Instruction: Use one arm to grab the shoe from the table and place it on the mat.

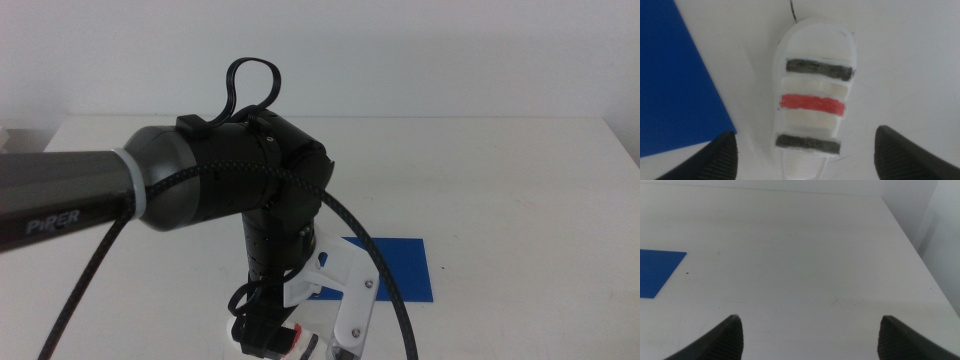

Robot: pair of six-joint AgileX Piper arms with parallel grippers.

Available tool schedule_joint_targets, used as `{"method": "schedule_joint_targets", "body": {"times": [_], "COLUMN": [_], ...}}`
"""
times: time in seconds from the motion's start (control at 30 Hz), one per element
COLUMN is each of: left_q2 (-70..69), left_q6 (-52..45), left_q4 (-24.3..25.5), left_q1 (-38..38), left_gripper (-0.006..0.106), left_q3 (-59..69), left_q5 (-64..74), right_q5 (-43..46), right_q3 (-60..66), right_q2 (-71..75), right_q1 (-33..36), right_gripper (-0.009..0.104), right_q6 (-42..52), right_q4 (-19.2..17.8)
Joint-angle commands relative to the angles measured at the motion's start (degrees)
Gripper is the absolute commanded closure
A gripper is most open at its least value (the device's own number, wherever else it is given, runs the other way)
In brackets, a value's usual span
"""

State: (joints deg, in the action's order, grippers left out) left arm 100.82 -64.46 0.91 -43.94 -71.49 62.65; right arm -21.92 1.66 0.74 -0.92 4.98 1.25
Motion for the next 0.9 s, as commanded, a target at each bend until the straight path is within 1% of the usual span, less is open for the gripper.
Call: {"method": "schedule_joint_targets", "body": {"times": [0.0,0.07,0.27,0.43,0.6,0.77,0.87], "left_q2": [-2.0,-2.0,-2.0,-2.0,-2.0,-1.9,-1.9], "left_q6": [-0.7,-1.8,-4.5,-6.6,-7.1,-8.6,-8.5], "left_q4": [-2.4,-3.5,-3.6,-5.2,-5.3,-8.6,-8.1], "left_q1": [1.3,1.9,1.9,1.9,2.2,4.2,4.2], "left_gripper": [0.007,0.007,0.007,0.007,0.007,0.007,0.007], "left_q3": [-1.5,-1.5,-0.9,1.7,4.3,6.3,6.4], "left_q5": [0.2,0.3,1.4,-2.8,-7.7,-9.8,-9.1], "right_q5": [3.2,3.2,3.2,3.2,3.2,3.2,3.2], "right_q3": [-1.1,-1.1,-1.1,-1.1,-1.1,-1.1,-1.1], "right_q2": [1.1,1.1,1.1,1.1,1.1,1.1,1.1], "right_q1": [0.1,0.1,0.1,0.1,0.1,0.1,0.1], "right_gripper": [0.001,0.001,0.001,0.001,0.001,0.001,0.001], "right_q6": [0.7,0.7,0.7,0.7,0.7,0.7,0.7], "right_q4": [-0.5,-0.5,-0.5,-0.5,-0.5,-0.5,-0.5]}}
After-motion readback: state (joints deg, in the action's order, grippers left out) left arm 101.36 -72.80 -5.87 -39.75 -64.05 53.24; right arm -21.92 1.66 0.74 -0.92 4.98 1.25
